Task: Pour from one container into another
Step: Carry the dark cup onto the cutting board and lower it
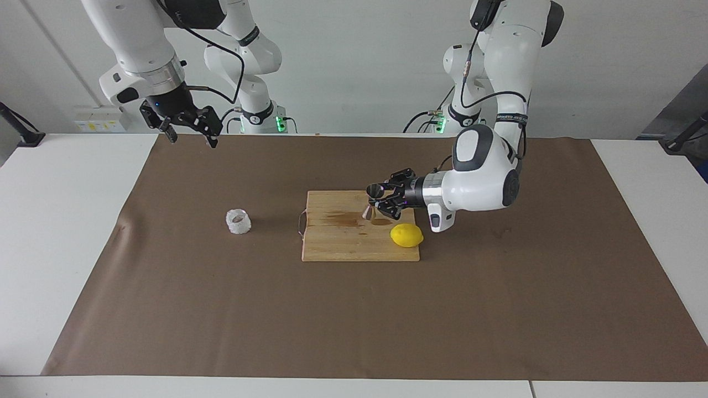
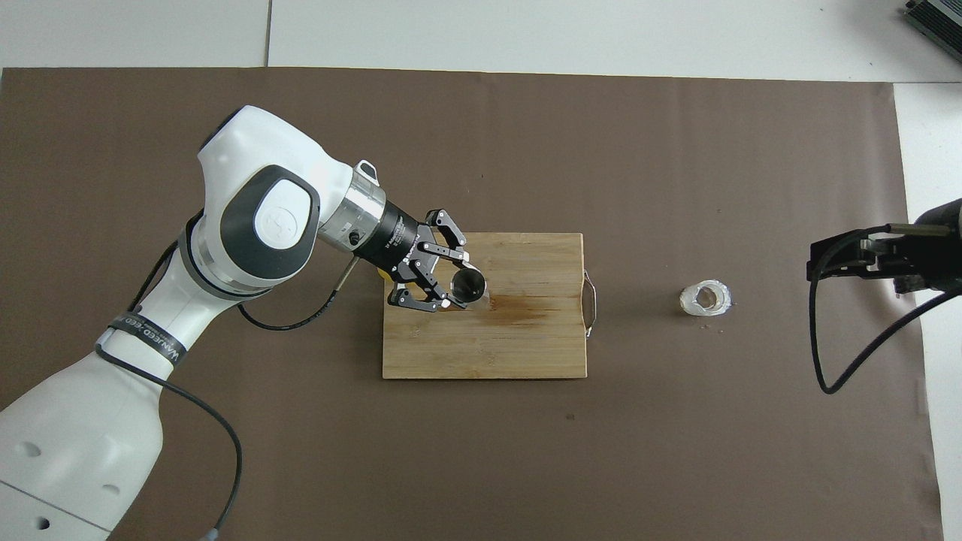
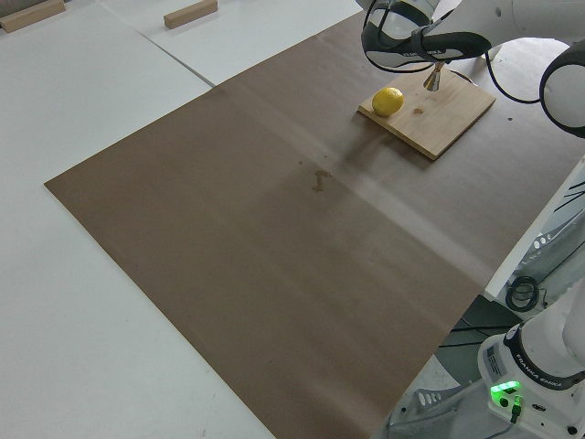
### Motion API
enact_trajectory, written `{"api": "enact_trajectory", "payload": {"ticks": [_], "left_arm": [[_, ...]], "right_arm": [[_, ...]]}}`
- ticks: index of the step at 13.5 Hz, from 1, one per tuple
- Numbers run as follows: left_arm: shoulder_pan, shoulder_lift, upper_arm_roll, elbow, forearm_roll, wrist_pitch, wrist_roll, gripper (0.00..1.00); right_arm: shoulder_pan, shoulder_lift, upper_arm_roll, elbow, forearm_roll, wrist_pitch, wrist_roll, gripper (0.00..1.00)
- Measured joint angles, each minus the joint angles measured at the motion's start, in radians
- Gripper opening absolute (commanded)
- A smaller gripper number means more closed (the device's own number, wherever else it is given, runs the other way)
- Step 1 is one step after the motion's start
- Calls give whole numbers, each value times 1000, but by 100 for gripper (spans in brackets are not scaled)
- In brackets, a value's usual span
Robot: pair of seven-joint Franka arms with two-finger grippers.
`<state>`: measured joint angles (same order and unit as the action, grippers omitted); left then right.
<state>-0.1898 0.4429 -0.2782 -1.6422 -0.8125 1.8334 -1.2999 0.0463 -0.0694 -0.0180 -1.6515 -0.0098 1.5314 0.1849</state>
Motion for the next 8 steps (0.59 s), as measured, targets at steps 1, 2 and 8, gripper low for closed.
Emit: {"api": "enact_trajectory", "payload": {"ticks": [1,2,8], "left_arm": [[-22,15,0,-1,0,29,0,10],[-40,26,0,-1,0,49,0,12],[-79,49,1,-1,0,80,0,24]], "right_arm": [[0,0,0,0,0,0,0,100],[0,0,0,0,0,0,0,100],[0,0,0,0,0,0,0,100]]}}
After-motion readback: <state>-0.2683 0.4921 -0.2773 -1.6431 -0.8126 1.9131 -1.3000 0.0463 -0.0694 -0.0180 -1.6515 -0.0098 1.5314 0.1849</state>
